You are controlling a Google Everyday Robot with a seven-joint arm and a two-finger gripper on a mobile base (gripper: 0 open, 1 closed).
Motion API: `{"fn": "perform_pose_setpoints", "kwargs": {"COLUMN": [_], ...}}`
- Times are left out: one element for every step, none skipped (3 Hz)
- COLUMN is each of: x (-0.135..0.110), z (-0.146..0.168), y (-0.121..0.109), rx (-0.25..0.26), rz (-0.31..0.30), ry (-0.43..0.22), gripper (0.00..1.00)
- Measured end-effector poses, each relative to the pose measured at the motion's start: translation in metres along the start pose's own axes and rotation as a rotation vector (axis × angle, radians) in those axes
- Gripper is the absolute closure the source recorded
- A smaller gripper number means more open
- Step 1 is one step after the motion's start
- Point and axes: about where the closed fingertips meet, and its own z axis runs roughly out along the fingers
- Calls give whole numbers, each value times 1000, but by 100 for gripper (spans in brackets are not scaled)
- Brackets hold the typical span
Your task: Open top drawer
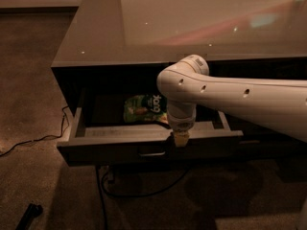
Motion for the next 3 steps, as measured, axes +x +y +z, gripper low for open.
{"fn": "perform_pose_setpoints", "kwargs": {"x": [0, 0, 0], "z": [0, 0, 0], "y": [0, 0, 0], "rx": [0, 0, 0], "rz": [0, 0, 0], "ry": [0, 0, 0], "gripper": [22, 1, 0]}}
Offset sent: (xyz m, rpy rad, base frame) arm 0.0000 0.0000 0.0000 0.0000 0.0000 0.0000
